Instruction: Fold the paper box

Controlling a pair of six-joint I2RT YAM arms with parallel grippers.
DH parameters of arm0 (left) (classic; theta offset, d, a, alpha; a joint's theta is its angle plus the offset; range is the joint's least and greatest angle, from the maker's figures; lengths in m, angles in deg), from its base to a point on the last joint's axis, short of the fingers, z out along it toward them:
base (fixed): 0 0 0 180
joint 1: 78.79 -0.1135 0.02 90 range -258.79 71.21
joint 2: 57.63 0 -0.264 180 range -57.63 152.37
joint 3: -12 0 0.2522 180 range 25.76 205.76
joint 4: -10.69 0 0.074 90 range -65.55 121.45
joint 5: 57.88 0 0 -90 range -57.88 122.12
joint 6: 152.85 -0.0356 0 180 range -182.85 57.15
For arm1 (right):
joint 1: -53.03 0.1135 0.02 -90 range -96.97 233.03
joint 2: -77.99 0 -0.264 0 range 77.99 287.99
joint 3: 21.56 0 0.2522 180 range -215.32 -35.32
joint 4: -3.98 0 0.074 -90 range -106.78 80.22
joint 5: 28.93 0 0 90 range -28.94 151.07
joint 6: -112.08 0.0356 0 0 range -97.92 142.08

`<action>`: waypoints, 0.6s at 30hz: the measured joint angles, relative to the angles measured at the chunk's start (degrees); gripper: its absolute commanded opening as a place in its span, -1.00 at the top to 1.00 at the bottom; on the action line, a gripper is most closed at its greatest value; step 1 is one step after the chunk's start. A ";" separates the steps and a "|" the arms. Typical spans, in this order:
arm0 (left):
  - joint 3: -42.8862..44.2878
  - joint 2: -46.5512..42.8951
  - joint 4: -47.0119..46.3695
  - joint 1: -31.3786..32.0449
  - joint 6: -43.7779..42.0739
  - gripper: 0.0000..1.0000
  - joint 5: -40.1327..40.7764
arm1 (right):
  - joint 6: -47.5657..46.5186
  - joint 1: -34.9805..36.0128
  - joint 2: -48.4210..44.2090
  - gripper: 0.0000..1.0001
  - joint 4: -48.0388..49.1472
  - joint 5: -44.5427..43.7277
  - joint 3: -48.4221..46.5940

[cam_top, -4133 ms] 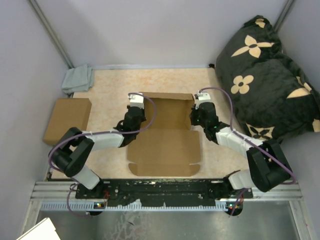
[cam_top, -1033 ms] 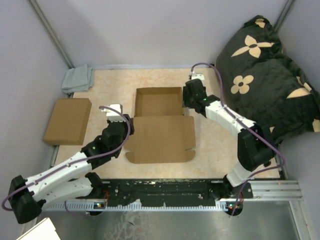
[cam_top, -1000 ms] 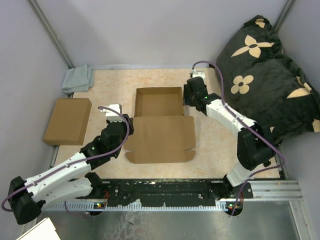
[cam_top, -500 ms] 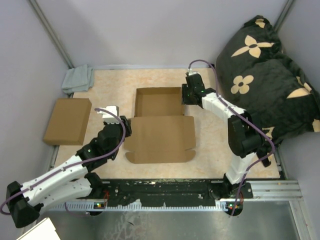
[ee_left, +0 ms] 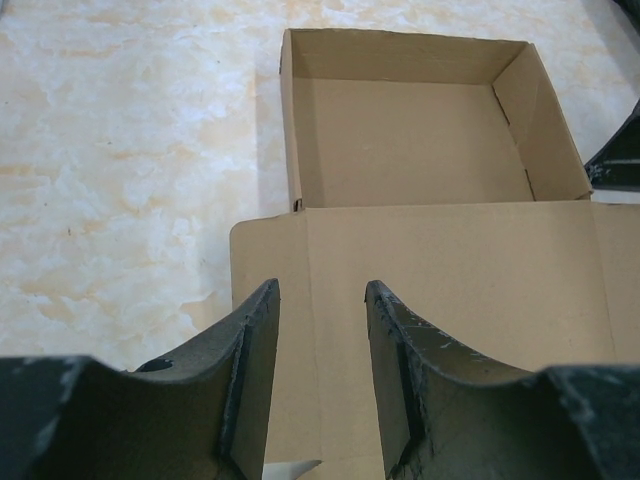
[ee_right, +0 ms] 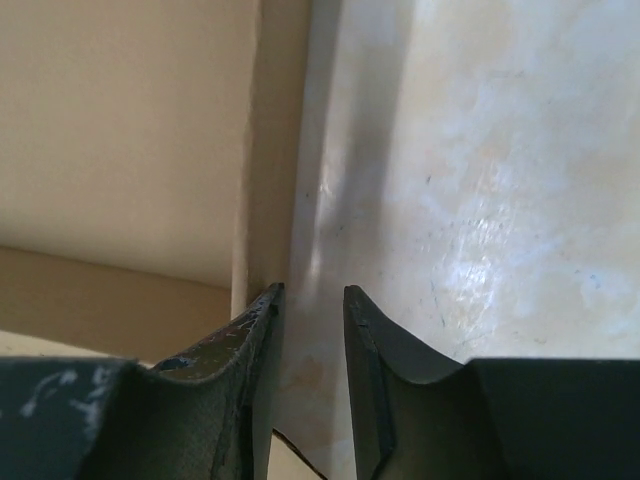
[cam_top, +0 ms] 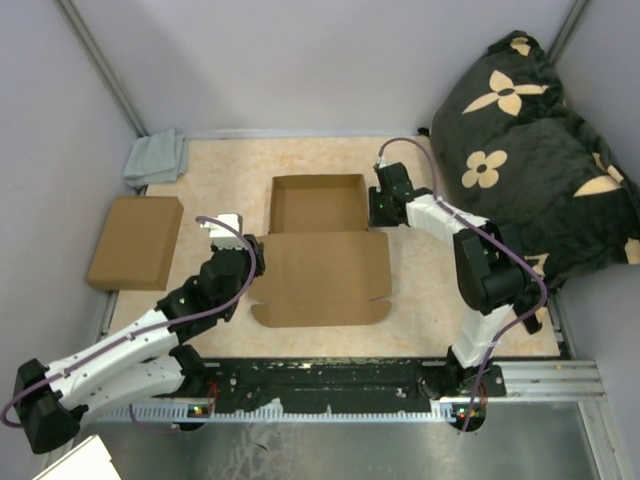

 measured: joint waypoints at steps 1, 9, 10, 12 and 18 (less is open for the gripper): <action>0.00 0.11 -0.07 0.00 0.00 0.07 -0.09 | -0.17 0.07 0.00 0.39 0.02 0.39 0.70; -0.02 2.01 -0.83 0.00 -0.02 0.07 -0.83 | -2.60 5.62 -1.53 0.40 -1.79 1.53 2.58; -0.02 2.29 -0.90 0.00 -0.02 0.07 -0.96 | -2.89 7.30 -2.14 0.39 -2.16 1.60 2.56; -0.02 2.67 -0.94 0.00 -0.02 0.07 -1.05 | -3.41 10.25 -3.32 0.37 -3.15 1.97 2.32; -0.02 2.75 -0.94 0.00 -0.04 0.07 -1.22 | -6.84 13.57 -6.47 0.08 -8.26 3.56 -1.70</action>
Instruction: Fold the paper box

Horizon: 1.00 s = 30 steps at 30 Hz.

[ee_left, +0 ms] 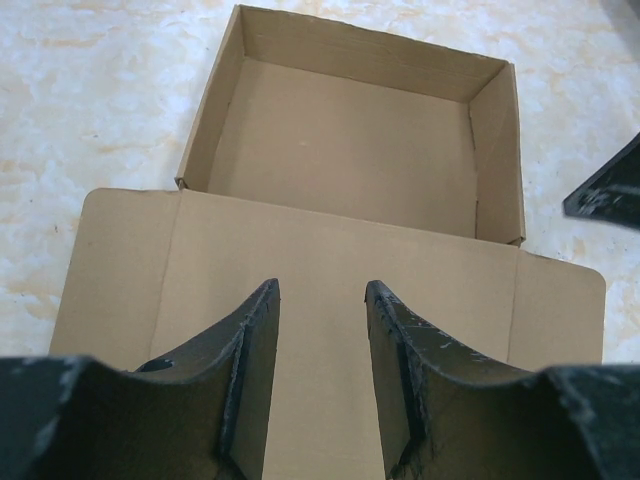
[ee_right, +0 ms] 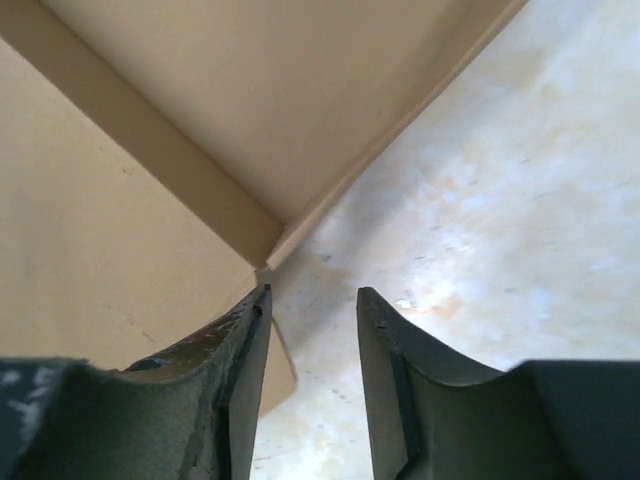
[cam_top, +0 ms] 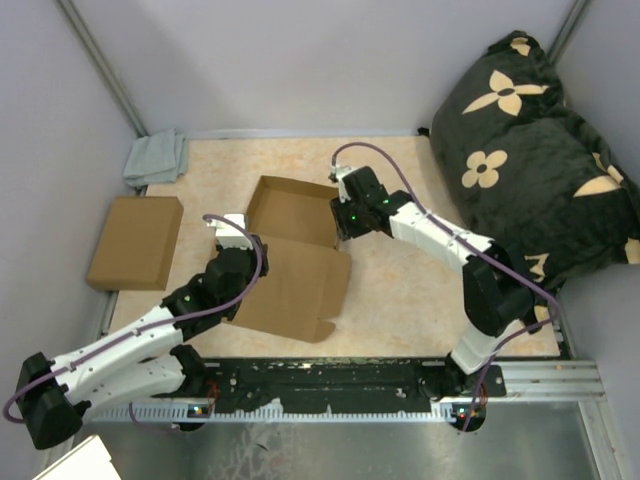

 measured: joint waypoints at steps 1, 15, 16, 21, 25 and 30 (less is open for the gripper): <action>0.00 -0.09 -0.02 0.00 0.00 0.07 0.02 | -0.74 -0.22 -0.66 -0.01 -0.70 -0.68 -0.81; 0.00 -2.54 0.81 0.00 0.07 0.06 -0.17 | -18.56 -6.78 28.85 -0.43 2.21 4.26 -40.19; 0.00 -3.10 1.09 0.00 0.09 0.06 -0.13 | -19.52 -6.62 31.65 -0.42 1.75 4.83 -42.69; -0.50 -6.64 1.99 -0.02 1.31 0.06 -0.07 | -22.97 -6.10 39.82 -0.41 -0.94 7.28 -49.83; -1.27 -7.39 2.78 0.00 2.21 0.06 -0.07 | -24.00 -5.57 42.71 -0.25 -2.40 8.11 -53.72; -1.81 -7.13 3.30 0.00 2.67 0.05 -0.11 | -21.79 -4.52 43.56 0.44 -2.54 6.43 -54.82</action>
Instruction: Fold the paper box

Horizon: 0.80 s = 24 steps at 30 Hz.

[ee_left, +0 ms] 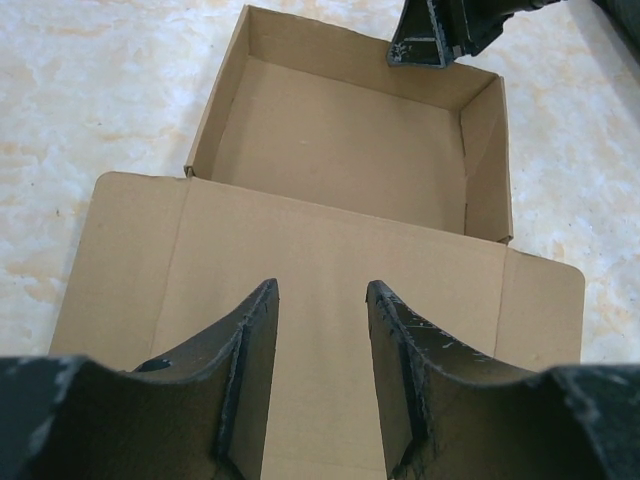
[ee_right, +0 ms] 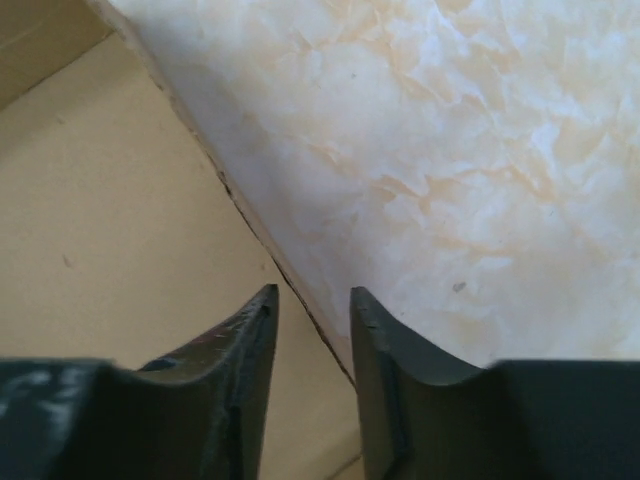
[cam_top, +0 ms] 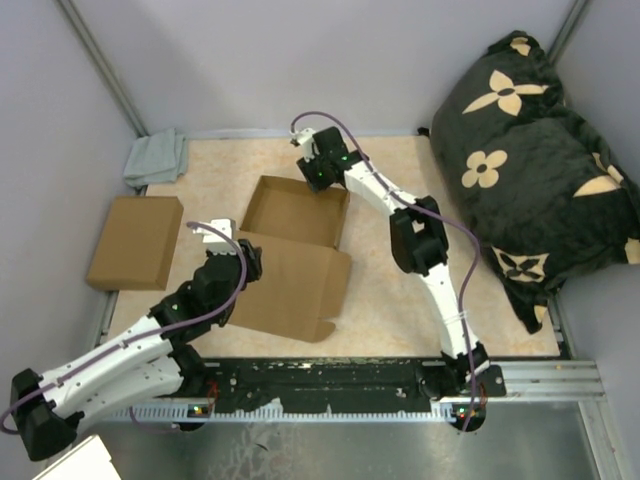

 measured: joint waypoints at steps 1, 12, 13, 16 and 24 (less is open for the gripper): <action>0.00 0.20 -0.02 0.00 0.00 0.06 -0.04 | 1.20 0.07 0.00 0.52 0.28 -1.20 0.59; -0.02 4.20 -2.29 0.00 -0.63 0.04 -1.55 | 15.23 -4.52 -16.79 0.76 6.49 -11.93 30.10; -0.02 4.81 -2.80 0.00 -0.79 0.05 -1.86 | 16.39 -5.51 -18.86 0.73 6.19 -12.63 33.24; -0.02 6.56 -3.98 0.00 -1.22 0.04 -2.69 | 20.35 -8.13 -27.65 0.55 6.27 -14.58 46.66; 0.04 9.99 -6.19 0.00 -2.27 0.05 -5.09 | 28.44 0.44 -61.61 -0.98 5.18 -2.45 77.02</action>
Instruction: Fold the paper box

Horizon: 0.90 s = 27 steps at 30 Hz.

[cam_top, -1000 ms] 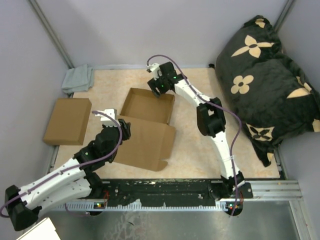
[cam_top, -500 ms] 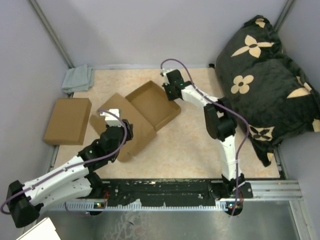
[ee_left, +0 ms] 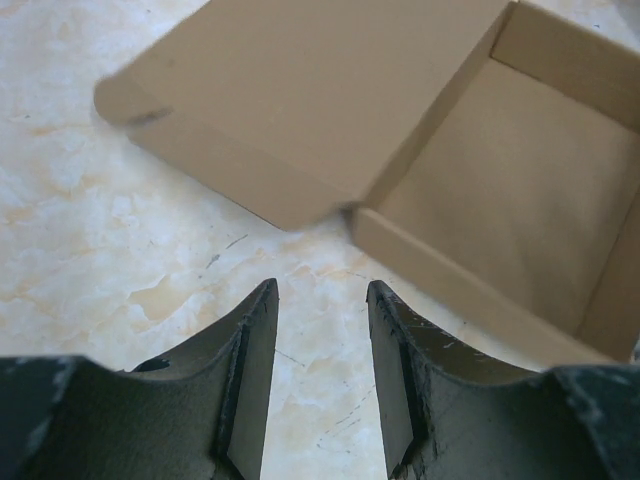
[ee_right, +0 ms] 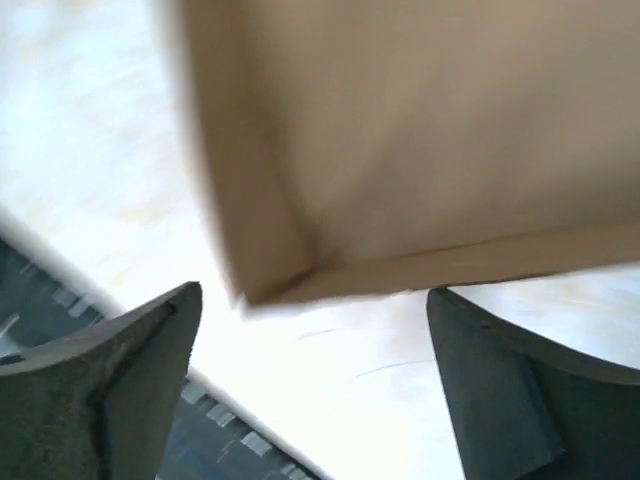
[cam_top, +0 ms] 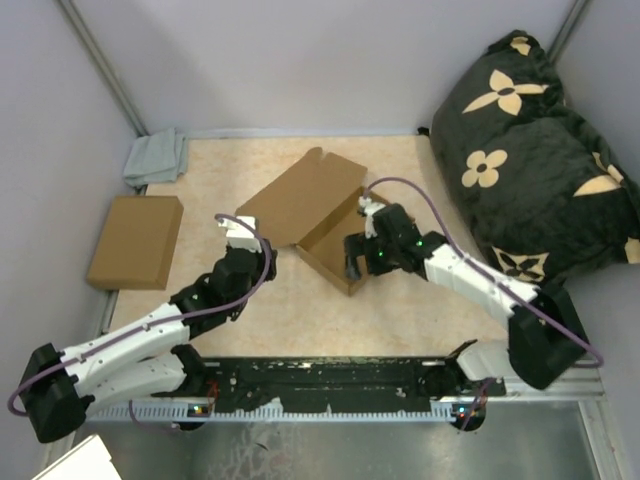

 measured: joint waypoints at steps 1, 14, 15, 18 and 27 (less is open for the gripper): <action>0.02 0.13 -0.07 0.00 -0.17 0.04 -0.26 | 0.33 2.34 -2.64 -0.99 0.13 2.64 0.85; 0.39 -2.25 0.00 0.00 1.40 0.02 -1.55 | -1.90 5.35 -8.61 -0.98 3.45 4.52 -6.56; 0.35 -2.93 0.24 0.00 1.79 0.02 -1.55 | -1.42 2.62 -7.76 -0.99 4.76 5.16 -6.69; 0.28 -4.50 1.11 0.00 3.21 0.01 -1.53 | 2.23 -6.97 -3.19 -0.98 10.34 8.59 -6.82; 0.20 -0.39 1.79 -0.70 6.75 -0.23 -1.49 | 5.99 -11.10 10.32 0.41 11.39 0.98 -7.28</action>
